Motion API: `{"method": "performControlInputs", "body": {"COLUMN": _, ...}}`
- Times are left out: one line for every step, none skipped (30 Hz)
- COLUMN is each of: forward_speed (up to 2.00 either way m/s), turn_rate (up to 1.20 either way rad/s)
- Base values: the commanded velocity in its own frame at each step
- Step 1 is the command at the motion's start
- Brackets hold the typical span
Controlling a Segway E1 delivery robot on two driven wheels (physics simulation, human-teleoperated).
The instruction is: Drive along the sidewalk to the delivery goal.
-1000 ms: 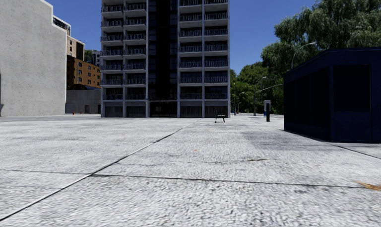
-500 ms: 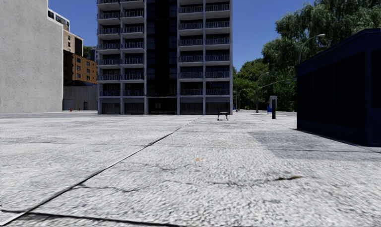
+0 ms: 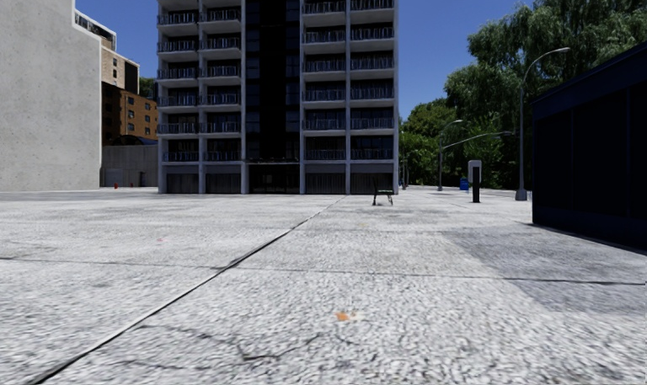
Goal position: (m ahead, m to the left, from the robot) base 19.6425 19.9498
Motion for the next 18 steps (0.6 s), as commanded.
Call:
{"method": "performControlInputs", "body": {"forward_speed": 2.0, "turn_rate": 0.0}}
{"method": "performControlInputs", "body": {"forward_speed": 2.0, "turn_rate": 0.0}}
{"method": "performControlInputs", "body": {"forward_speed": 2.0, "turn_rate": 0.0}}
{"method": "performControlInputs", "body": {"forward_speed": 2.0, "turn_rate": 0.0}}
{"method": "performControlInputs", "body": {"forward_speed": 2.0, "turn_rate": 0.03}}
{"method": "performControlInputs", "body": {"forward_speed": 2.0, "turn_rate": 0.03}}
{"method": "performControlInputs", "body": {"forward_speed": 2.0, "turn_rate": 0.13}}
{"method": "performControlInputs", "body": {"forward_speed": 2.0, "turn_rate": 0.2}}
{"method": "performControlInputs", "body": {"forward_speed": 2.0, "turn_rate": 0.29}}
{"method": "performControlInputs", "body": {"forward_speed": 2.0, "turn_rate": 0.33}}
{"method": "performControlInputs", "body": {"forward_speed": 2.0, "turn_rate": 0.33}}
{"method": "performControlInputs", "body": {"forward_speed": 2.0, "turn_rate": 0.34}}
{"method": "performControlInputs", "body": {"forward_speed": 2.0, "turn_rate": 0.34}}
{"method": "performControlInputs", "body": {"forward_speed": 2.0, "turn_rate": 0.34}}
{"method": "performControlInputs", "body": {"forward_speed": 2.0, "turn_rate": 0.34}}
{"method": "performControlInputs", "body": {"forward_speed": 2.0, "turn_rate": 0.34}}
{"method": "performControlInputs", "body": {"forward_speed": 2.0, "turn_rate": 0.34}}
{"method": "performControlInputs", "body": {"forward_speed": 2.0, "turn_rate": 0.34}}
